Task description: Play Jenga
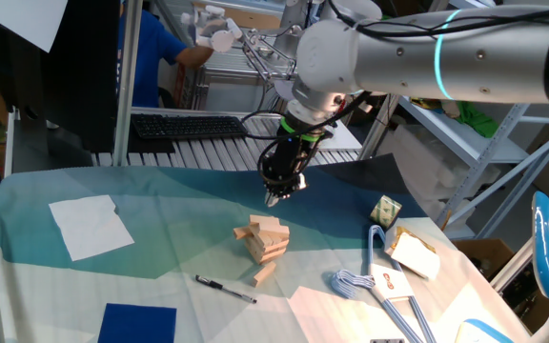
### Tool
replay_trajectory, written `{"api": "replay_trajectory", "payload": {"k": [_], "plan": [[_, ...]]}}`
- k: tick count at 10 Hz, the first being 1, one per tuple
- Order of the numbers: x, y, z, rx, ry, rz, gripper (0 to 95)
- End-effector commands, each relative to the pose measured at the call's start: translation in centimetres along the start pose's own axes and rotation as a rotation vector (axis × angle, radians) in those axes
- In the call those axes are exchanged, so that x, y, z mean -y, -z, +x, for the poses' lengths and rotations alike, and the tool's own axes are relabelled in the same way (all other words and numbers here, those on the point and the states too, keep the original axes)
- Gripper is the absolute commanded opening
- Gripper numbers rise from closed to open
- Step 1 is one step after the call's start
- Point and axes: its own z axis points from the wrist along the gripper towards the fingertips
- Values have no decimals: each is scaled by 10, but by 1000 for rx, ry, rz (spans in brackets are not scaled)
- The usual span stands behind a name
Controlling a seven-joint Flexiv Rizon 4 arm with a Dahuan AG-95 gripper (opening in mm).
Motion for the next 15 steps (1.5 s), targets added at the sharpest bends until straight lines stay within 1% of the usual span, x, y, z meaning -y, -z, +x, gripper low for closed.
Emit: {"api": "replay_trajectory", "payload": {"k": [1,2,4,6,7,8,9,12,13,14,15], "plan": [[-3,1,4,3,-8,1,0],[-4,0,7,0,-7,-5,0],[-8,-4,11,-3,-22,-7,0],[-10,-13,15,-6,-37,-17,0],[-10,-19,17,-9,-50,-18,0],[-11,-22,18,-6,-57,-17,0],[-11,-23,18,2,-56,-14,0],[-11,-23,18,-1,-52,-12,0],[-11,-23,18,-2,-48,-11,0],[-11,-23,18,-4,-40,-3,0],[-11,-23,18,-8,-29,19,0]]}}
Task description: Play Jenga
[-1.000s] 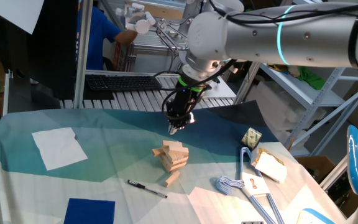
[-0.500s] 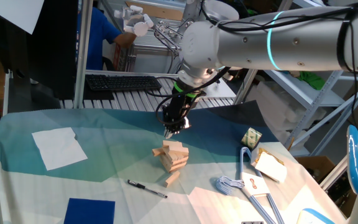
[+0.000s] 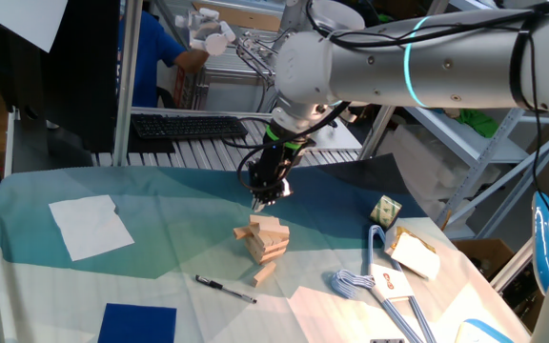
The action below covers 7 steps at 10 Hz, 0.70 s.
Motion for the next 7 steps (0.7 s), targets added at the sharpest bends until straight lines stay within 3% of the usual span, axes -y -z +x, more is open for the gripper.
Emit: {"api": "replay_trajectory", "payload": {"k": [1,4,5,7], "plan": [[-1,0,0,-17,21,43,0],[-1,0,0,-35,54,68,0],[-1,0,0,-55,70,64,0],[-1,0,0,-52,82,55,0]]}}
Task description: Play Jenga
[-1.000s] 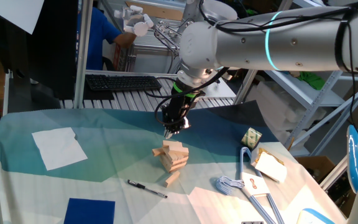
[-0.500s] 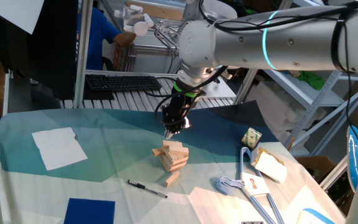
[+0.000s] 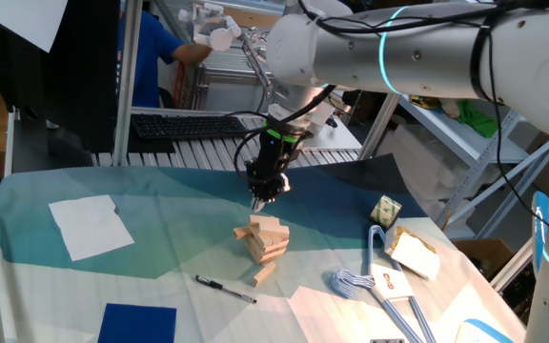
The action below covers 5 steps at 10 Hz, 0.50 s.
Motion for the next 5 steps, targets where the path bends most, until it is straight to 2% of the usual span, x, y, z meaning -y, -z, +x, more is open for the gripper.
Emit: {"api": "replay_trajectory", "payload": {"k": [1,2,5], "plan": [[0,-1,0,4,11,-14,0],[0,-1,0,-1,12,-16,0],[0,-1,0,7,38,-37,0]]}}
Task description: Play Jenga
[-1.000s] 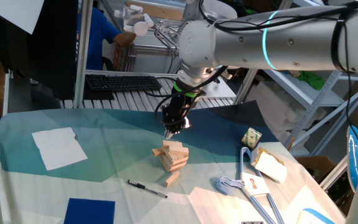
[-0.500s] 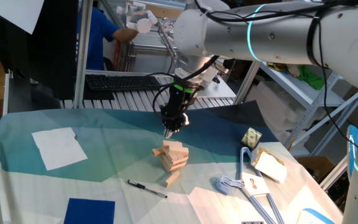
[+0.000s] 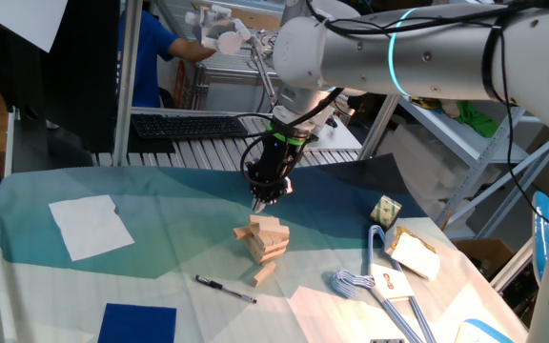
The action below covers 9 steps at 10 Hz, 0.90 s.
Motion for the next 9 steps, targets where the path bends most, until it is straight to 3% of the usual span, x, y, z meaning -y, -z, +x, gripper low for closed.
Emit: {"api": "replay_trajectory", "payload": {"k": [1,3,9], "plan": [[-1,-1,0,17,12,-21,0],[-1,-1,0,25,27,-30,0],[-1,-1,0,6,85,-50,0]]}}
